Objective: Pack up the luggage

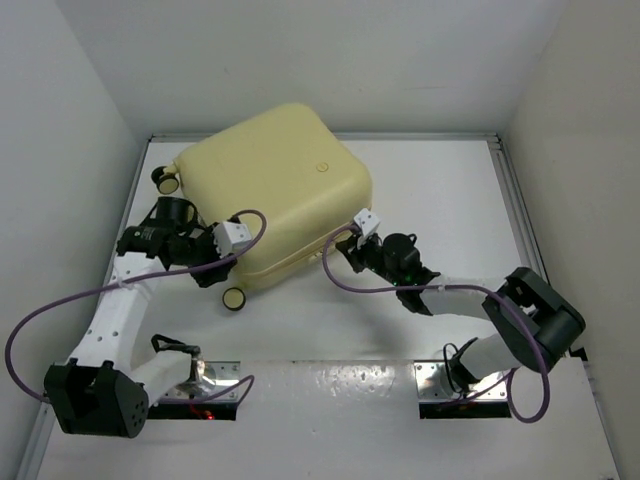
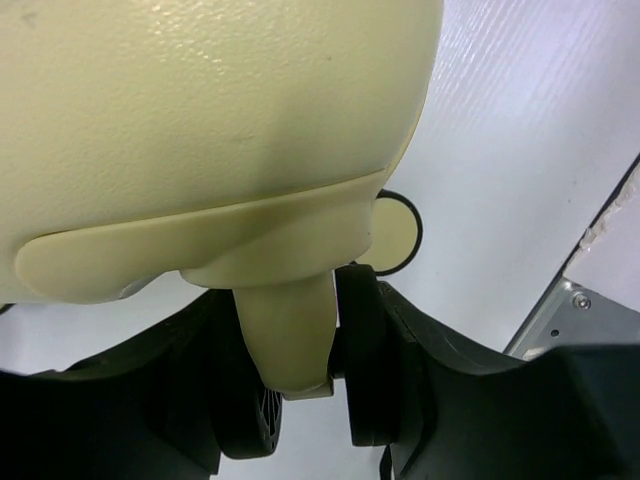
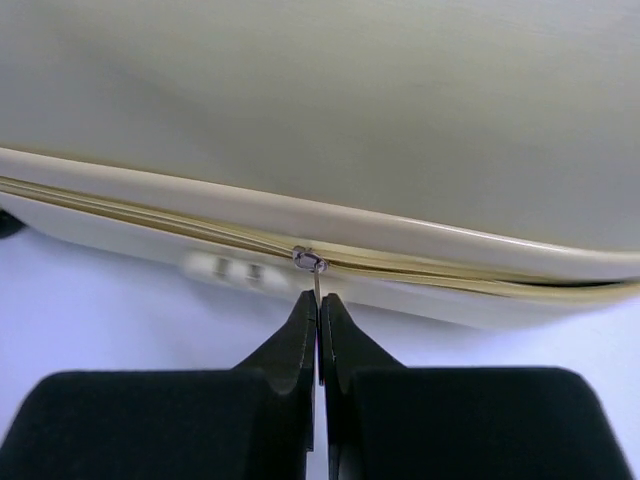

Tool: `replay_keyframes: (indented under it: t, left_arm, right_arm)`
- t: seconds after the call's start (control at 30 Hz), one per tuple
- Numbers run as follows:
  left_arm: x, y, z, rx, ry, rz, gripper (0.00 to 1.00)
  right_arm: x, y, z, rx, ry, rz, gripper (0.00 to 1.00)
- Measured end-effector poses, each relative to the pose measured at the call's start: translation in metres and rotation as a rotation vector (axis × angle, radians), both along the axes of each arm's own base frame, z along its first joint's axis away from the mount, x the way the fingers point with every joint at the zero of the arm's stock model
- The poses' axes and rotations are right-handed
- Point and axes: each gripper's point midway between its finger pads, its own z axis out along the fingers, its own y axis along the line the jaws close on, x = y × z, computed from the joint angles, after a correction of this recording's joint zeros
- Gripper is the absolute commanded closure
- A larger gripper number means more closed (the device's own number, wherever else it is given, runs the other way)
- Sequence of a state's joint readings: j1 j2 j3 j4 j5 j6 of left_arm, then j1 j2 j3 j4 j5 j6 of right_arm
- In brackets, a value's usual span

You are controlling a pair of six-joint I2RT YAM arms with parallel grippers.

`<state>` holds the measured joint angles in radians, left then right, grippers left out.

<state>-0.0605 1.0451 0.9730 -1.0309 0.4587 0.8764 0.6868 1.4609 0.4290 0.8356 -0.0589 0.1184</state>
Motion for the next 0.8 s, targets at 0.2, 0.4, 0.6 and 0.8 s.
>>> replay_keyframes:
  t: [0.2,0.4,0.6,0.8]
  left_arm:
    - [0.004,0.022,-0.008,-0.034,0.025,0.020,1.00]
    - [0.017,0.044,-0.015,-0.093,0.022,0.058,1.00]
    - [0.050,0.077,-0.019,-0.180,0.121,0.154,1.00]
    - [0.103,0.110,-0.023,-0.200,0.101,0.206,1.00]
  right_arm:
    - [0.016,-0.036,-0.001,-0.027,-0.006,-0.096,1.00]
    - [0.030,-0.059,-0.002,-0.025,0.003,-0.144,1.00]
    - [0.044,-0.067,0.000,-0.008,0.016,-0.133,1.00]
    - [0.071,-0.067,0.001,0.005,0.016,-0.129,1.00]
